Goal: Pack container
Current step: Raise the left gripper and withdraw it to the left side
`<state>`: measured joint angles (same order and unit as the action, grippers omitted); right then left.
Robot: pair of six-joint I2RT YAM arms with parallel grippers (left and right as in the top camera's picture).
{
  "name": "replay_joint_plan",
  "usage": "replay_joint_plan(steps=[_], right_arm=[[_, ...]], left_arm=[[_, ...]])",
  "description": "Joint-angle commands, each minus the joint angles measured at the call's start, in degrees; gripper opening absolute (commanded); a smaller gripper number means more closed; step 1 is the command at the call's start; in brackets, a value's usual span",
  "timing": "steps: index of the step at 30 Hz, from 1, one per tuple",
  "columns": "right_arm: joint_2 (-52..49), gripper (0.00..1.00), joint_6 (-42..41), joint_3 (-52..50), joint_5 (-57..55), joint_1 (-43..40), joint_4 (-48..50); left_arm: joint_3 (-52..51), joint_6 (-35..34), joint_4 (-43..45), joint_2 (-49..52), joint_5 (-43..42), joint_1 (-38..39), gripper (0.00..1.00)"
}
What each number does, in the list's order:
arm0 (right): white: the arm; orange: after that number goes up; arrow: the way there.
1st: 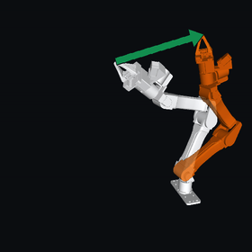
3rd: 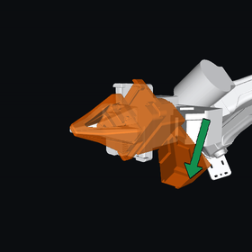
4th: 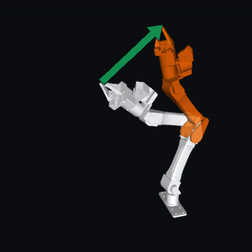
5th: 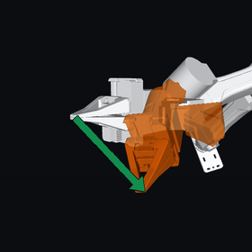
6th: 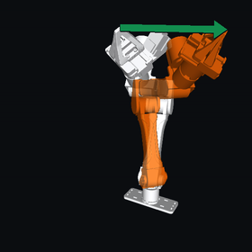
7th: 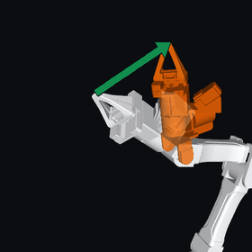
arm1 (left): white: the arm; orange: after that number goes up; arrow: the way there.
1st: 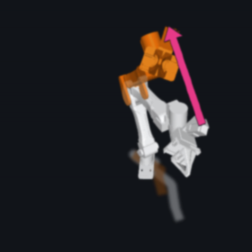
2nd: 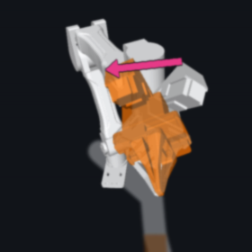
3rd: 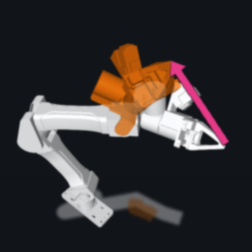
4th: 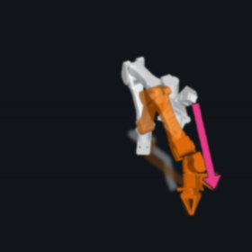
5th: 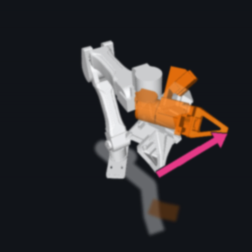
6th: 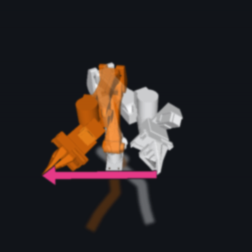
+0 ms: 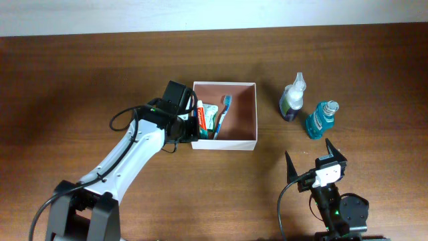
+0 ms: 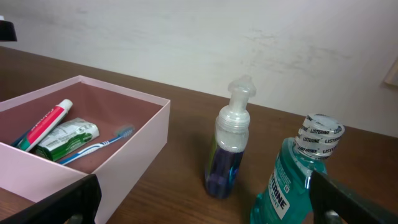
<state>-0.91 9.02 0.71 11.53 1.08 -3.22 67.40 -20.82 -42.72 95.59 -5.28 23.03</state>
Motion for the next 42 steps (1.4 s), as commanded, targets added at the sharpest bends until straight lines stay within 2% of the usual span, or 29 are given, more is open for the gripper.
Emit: replay_joint_plan(steps=[1,6,14,23,24,25,26,27,28,29,42], right_arm=[[0.4,0.98,-0.2,-0.4,-0.1,-0.5,-0.1],[0.4,0.98,-0.2,-0.4,-0.1,-0.5,0.0],[0.4,0.98,-0.2,-0.4,-0.1,-0.5,-0.1],[0.4,0.98,-0.2,-0.4,-0.1,-0.5,0.0],[0.4,0.98,-0.2,-0.4,-0.1,-0.5,0.0],[0.4,0.98,-0.2,-0.4,-0.1,-0.5,-0.1],[0.4,0.98,-0.2,-0.4,-0.1,-0.5,-0.1],[0.4,0.98,-0.2,-0.4,-0.1,-0.5,-0.1],[0.4,0.98,-0.2,-0.4,-0.1,-0.5,-0.1],[0.4,0.98,-0.2,-0.4,-0.1,-0.5,-0.1],[0.4,0.98,-0.2,-0.4,-0.1,-0.5,0.0]], left_arm=[[0.1,-0.2,-0.7,0.5,-2.9,0.2,0.00],[0.1,-0.2,-1.1,0.5,-1.3,0.2,0.00],[0.1,-0.2,-1.1,0.5,12.0,-1.2,0.01],[0.1,-0.2,-1.3,0.5,13.3,-11.8,0.09],[0.1,-0.2,-1.3,0.5,13.3,-13.2,0.15],[0.1,-0.2,-1.3,0.5,13.3,-14.5,0.30],[0.1,-0.2,-1.4,0.5,13.2,-15.8,0.47],[0.1,-0.2,-1.6,0.5,13.2,-16.6,0.75],[0.1,-0.2,-2.0,0.5,13.2,-17.6,0.94],[0.1,-0.2,-2.4,0.5,13.2,-18.3,0.99],[0.1,-0.2,-3.0,0.5,13.2,-19.5,0.99]])
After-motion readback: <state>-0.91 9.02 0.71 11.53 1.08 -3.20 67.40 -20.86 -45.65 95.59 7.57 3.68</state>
